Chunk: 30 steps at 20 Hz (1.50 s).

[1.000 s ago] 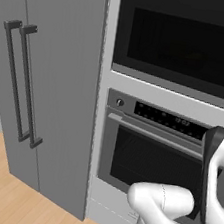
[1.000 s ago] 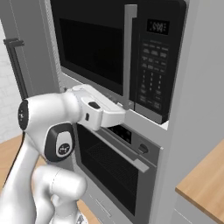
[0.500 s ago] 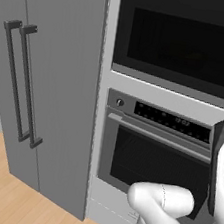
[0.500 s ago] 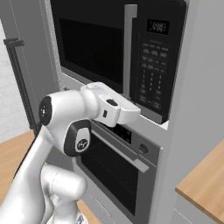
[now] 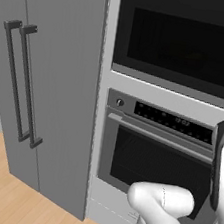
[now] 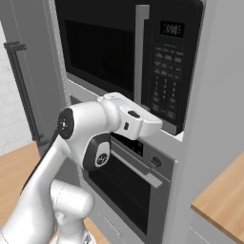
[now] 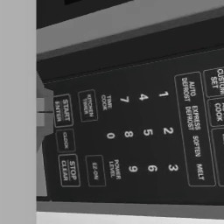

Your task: Pick the cucumber from the sink and place it in the bowl. Then pick the bowl and place it in the microwave. Then close the microwave door and press the start button.

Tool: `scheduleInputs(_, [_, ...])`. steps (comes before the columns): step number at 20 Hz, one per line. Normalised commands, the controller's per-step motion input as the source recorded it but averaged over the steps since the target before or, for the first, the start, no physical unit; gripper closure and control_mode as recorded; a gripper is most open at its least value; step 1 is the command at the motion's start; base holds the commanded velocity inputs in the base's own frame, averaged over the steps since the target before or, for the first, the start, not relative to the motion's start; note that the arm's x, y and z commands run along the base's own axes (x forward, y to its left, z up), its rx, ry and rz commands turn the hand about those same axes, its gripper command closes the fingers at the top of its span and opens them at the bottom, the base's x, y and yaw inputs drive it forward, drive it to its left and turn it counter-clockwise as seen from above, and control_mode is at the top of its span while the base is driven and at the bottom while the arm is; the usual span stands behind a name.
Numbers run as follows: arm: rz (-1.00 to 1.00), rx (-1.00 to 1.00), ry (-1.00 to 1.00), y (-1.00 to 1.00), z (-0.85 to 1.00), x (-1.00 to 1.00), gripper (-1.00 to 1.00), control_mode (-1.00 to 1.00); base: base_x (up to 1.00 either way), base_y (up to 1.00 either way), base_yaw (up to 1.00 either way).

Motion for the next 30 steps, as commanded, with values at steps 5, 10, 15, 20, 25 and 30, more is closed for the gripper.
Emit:
scheduleInputs(5, [0.03,0.0,0.0,-0.12,-0.12,0.14,1.0,-1.0,0.0,0.0,0.0])
scheduleInputs(10, [0.02,0.0,0.0,-0.07,-0.08,0.21,1.0,-1.0,0.0,0.0,0.0])
scheduleInputs(15, [0.02,0.0,0.0,-0.15,-0.03,0.24,1.0,-1.0,0.0,0.0,0.0])
scheduleInputs(20, [0.03,0.01,0.0,-0.21,-0.07,0.41,1.0,-1.0,0.0,0.0,0.0])
scheduleInputs(25, [0.05,0.02,0.0,-0.14,-0.11,0.46,1.0,-1.0,0.0,0.0,0.0])
scheduleInputs(30, [0.01,0.01,0.0,0.08,0.0,-0.2,1.0,-1.0,0.0,0.0,0.0])
